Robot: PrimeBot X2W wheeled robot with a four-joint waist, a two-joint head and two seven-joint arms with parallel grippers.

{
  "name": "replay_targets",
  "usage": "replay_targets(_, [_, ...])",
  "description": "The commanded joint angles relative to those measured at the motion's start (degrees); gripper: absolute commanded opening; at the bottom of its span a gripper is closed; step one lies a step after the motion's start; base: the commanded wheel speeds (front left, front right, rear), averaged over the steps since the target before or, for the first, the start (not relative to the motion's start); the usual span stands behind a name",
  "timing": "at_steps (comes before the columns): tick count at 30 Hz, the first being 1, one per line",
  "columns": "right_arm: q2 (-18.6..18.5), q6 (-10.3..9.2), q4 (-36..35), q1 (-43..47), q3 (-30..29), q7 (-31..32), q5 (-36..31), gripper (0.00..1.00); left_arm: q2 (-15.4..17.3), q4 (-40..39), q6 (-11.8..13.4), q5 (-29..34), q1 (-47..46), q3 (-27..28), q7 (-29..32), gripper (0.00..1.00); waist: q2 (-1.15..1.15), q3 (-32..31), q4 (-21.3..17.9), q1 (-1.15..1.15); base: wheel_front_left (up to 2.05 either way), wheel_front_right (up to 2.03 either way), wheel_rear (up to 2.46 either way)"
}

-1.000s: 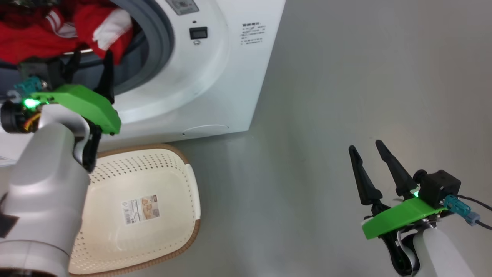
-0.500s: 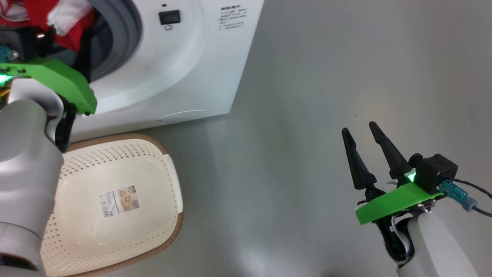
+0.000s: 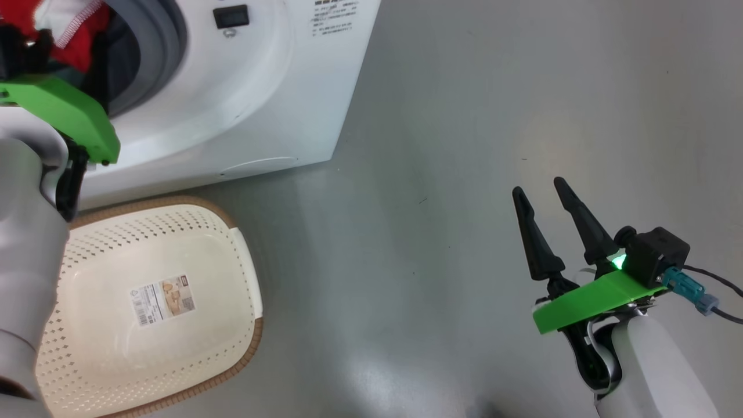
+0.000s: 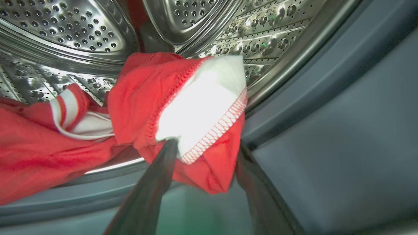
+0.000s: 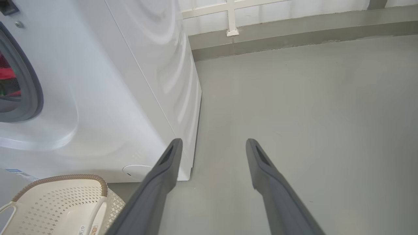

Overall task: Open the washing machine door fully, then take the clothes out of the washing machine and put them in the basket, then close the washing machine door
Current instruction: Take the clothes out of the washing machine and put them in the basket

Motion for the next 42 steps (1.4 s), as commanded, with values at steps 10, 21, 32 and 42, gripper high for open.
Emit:
replay_targets(10, [0.18, 0.09, -1.29, -0.29, 1.12, -0.68, 0.01, 1.0, 2.5, 0.02, -0.17, -3.76, -1.14, -1.67, -2.79, 0.0, 0.0, -1.84, 0.71, 0.0, 0.0, 0.0, 0.0])
replay_targets(21, [-1.29, 0.09, -0.81, 2.48, 0.09, -0.68, -0.16, 1.0, 1.09, -8.84, -0.17, -5.53, 5.09, 3.87, -3.78, 0.0, 0.0, -7.42, 4.86, 0.0, 0.0, 0.0, 0.0])
replay_targets(32, [-2.95, 0.09, -0.4, 5.71, -1.12, -0.68, -0.37, 1.0, -3.29, -23.79, -0.17, 3.09, 19.5, 18.32, -3.8, 0.0, 0.0, -13.18, 9.08, 0.0, 0.0, 0.0, 0.0])
replay_targets(42, [-3.67, 0.09, -0.2, 9.38, -2.25, -0.68, -0.26, 1.0, -7.13, -34.26, -0.17, 9.72, 30.77, 26.5, -3.8, 0.0, 0.0, -17.73, 11.78, 0.0, 0.0, 0.0, 0.0])
